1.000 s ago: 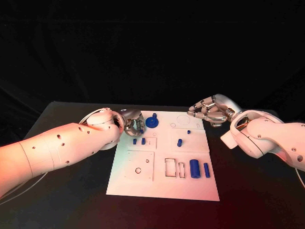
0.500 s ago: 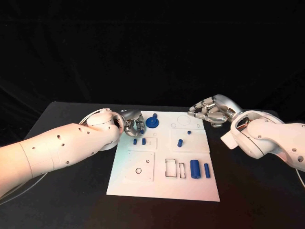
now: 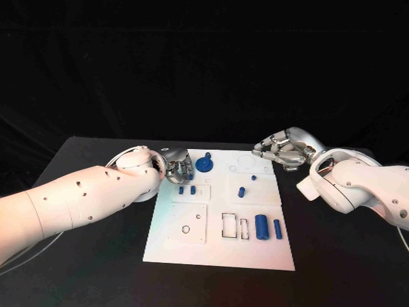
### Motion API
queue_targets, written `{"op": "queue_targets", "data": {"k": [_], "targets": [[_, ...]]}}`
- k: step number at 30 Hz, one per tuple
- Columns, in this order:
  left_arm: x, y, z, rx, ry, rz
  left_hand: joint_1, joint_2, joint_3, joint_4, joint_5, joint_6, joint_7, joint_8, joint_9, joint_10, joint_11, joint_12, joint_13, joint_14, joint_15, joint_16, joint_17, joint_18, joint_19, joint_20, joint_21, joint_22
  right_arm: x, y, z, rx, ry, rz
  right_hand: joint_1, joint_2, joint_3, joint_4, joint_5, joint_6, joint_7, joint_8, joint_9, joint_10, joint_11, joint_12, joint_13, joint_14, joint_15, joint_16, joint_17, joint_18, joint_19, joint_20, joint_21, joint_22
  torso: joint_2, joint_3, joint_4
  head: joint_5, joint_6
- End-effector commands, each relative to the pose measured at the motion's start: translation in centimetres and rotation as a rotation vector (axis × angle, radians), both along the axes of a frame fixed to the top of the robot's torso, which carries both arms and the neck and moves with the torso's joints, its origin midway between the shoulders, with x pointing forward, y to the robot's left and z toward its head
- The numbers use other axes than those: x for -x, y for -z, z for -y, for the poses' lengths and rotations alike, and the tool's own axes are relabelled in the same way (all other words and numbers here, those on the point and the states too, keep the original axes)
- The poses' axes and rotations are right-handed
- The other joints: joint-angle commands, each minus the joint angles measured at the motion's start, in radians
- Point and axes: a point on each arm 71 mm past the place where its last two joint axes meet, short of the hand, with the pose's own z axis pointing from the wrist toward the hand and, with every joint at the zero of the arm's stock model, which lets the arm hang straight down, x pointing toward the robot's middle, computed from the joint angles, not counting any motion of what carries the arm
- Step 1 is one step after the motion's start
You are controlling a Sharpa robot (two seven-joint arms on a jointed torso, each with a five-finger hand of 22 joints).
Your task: Assemble the parts on the task board
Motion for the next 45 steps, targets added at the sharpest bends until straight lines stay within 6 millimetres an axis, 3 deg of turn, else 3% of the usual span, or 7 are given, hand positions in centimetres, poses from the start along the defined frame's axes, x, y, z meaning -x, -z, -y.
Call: {"op": "queue_targets", "data": {"k": [1, 5, 14, 21, 29, 35, 45], "targets": [[0.0, 0.0, 0.1, -0.007, 0.000, -0.010, -0.006, -0.005, 0.004, -0.001, 0.004, -0.009, 0.003, -0.007, -0.002, 0.003, 0.002, -0.003, 0.001, 0.000, 0.005, 0.000, -0.001, -0.008, -0.003, 0.002, 0.000, 0.000, 0.0, 0.0, -0.1, 0.007, -0.016, 0.004, 0.002, 0.011, -0.004, -0.001, 0.006, 0.002, -0.008, 0.004, 0.000, 0.004, -0.004, -0.001, -0.001, 0.026, -0.008, -0.006, -0.001, 0.020, -0.004, 0.001, -0.006, 0.065, 0.000, 0.0002, -0.0001, -0.001, 0.002], [0.0, 0.0, -0.2, -0.007, -0.005, -0.008, -0.006, -0.006, 0.004, -0.001, 0.004, -0.009, 0.003, -0.008, -0.002, 0.003, 0.002, -0.004, 0.002, 0.000, 0.005, 0.001, -0.001, -0.008, -0.003, 0.002, -0.001, -0.001, 0.0, 0.1, 0.0, 0.015, -0.015, -0.003, 0.011, 0.015, -0.009, 0.000, 0.006, -0.003, -0.006, 0.005, 0.000, -0.064, -0.003, -0.096, -0.099, 0.021, -0.007, -0.022, -0.016, 0.023, -0.013, 0.001, -0.028, 0.055, 0.000, 0.0002, -0.0002, -0.001, 0.002], [0.3, -1.0, -2.0, 0.066, -0.038, 0.058, -0.005, -0.007, 0.007, -0.003, 0.004, -0.003, 0.001, -0.009, -0.003, 0.002, 0.002, -0.010, 0.002, 0.001, 0.005, 0.005, 0.004, -0.007, -0.006, 0.003, -0.004, -0.005, -0.4, 0.4, 0.0, 0.286, -0.085, 0.077, 0.233, 0.026, 0.100, -0.074, -0.193, 0.021, 0.006, 0.008, -0.006, -0.142, 0.015, -0.567, -0.487, 0.006, 0.000, -0.148, -0.137, 0.035, -0.028, 0.004, -0.100, 0.020, -0.001, -0.0004, 0.0009, -0.011, 0.007], [0.7, -3.2, -4.8, 0.295, -0.121, 0.069, -0.006, -0.012, 0.025, 0.000, 0.006, 0.007, 0.006, -0.016, -0.007, -0.022, 0.010, -0.035, -0.002, -0.010, 0.011, -0.009, -0.028, 0.013, -0.060, 0.006, -0.071, -0.096, -0.6, 0.8, -1.0, 0.627, -0.157, 0.195, 0.259, -0.018, 0.163, -0.065, -0.212, 0.057, -0.005, -0.026, -0.023, -0.072, 0.012, -0.736, -0.644, 0.032, 0.001, -0.087, -0.083, 0.010, 0.034, 0.005, 0.022, 0.092, -0.001, -0.0005, -0.0012, -0.037, 0.014], [1.8, -4.9, -8.1, 0.699, -0.254, -0.075, -0.012, -0.022, 0.061, -0.004, 0.003, 0.027, 0.021, -0.032, -0.016, -0.046, 0.028, -0.051, -0.005, -0.217, 0.026, -0.320, -0.465, 0.083, -0.295, 0.021, -0.364, -0.445, -0.9, 2.0, -2.3, 0.838, -0.183, 0.255, 0.246, -0.047, 0.186, -0.049, -0.221, 0.065, -0.006, -0.051, -0.033, -0.064, 0.019, -0.795, -0.701, 0.034, 0.006, -0.068, -0.070, 0.005, 0.044, 0.008, 0.047, 0.109, 0.001, -0.0011, 0.0020, -0.063, 0.018], [3.6, -5.2, -8.2, 1.103, -0.314, -0.303, -0.017, -0.015, 0.046, -0.011, 0.001, 0.026, 0.027, -0.039, -0.019, -0.051, 0.032, -0.044, -0.002, -0.249, 0.032, -0.355, -0.492, 0.084, -0.318, 0.027, -0.399, -0.467, -1.0, 3.1, -3.2, 0.889, -0.198, 0.266, 0.240, -0.060, 0.197, -0.044, -0.219, 0.066, 0.000, -0.065, -0.037, -0.068, 0.025, -0.820, -0.727, 0.034, 0.011, -0.062, -0.067, 0.003, 0.047, 0.011, 0.055, 0.116, 0.003, -0.0063, 0.0037, -0.063, 0.016], [5.1, -5.7, -7.4, 1.286, -0.298, -0.408, -0.028, -0.004, 0.014, -0.020, 0.000, 0.018, 0.030, -0.046, -0.023, -0.058, 0.034, -0.033, 0.002, -0.264, 0.035, -0.366, -0.507, 0.084, -0.325, 0.031, -0.422, -0.481, -1.0, 4.0, -4.2, 0.888, -0.223, 0.271, 0.240, -0.063, 0.223, -0.041, -0.212, 0.076, 0.004, -0.077, -0.041, -0.056, 0.028, -0.837, -0.754, 0.043, 0.014, -0.024, -0.033, -0.006, 0.067, 0.015, 0.102, 0.143, 0.004, -0.0079, 0.0016, -0.061, 0.011]]}}
